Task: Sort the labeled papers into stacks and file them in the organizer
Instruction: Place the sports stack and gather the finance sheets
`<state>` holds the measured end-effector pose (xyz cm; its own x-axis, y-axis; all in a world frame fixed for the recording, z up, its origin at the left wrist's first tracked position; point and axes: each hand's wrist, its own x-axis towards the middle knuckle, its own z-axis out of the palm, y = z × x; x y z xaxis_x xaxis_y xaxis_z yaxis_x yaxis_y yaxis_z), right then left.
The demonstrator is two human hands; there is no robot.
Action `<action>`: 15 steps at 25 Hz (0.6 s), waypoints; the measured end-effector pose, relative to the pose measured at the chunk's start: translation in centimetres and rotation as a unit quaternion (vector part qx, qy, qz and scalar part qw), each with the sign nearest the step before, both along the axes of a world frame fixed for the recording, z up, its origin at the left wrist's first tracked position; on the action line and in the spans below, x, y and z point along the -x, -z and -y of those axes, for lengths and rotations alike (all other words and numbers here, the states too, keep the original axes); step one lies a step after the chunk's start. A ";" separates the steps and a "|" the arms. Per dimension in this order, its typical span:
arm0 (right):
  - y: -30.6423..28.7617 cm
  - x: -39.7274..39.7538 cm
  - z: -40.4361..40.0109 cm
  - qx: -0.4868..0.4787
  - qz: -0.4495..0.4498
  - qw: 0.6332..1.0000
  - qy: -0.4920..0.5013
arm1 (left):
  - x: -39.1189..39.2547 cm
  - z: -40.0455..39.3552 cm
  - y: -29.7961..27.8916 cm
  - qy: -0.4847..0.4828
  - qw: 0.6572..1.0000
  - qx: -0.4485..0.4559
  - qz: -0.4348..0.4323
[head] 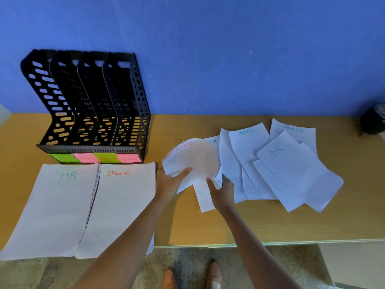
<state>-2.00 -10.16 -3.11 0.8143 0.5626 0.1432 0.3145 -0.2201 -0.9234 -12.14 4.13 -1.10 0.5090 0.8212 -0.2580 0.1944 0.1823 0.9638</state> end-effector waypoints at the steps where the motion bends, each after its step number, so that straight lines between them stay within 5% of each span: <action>1: 0.3 -0.3 0.1 0.011 -0.001 1.000 -0.009 | 0.0 -0.2 0.0 -0.004 1.000 -0.001 0.001; 6: 2.7 -1.6 2.9 0.130 -0.019 0.985 -0.109 | 0.3 -3.1 -1.2 -0.002 0.999 -0.005 0.042; 9: 4.6 -1.8 5.3 0.272 0.087 0.939 -0.192 | 1.9 -5.2 -1.5 -0.022 0.998 -0.001 0.066; 15: 6.2 -2.0 5.4 0.348 0.207 0.885 -0.230 | 5.4 -7.3 1.5 -0.001 0.995 0.103 -0.007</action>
<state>-0.02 -15.54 -9.28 0.4346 0.8903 -0.1359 0.7979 -0.4506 -0.4004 -17.54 11.41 -2.60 0.5035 0.7508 -0.4275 0.2070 0.3755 0.9034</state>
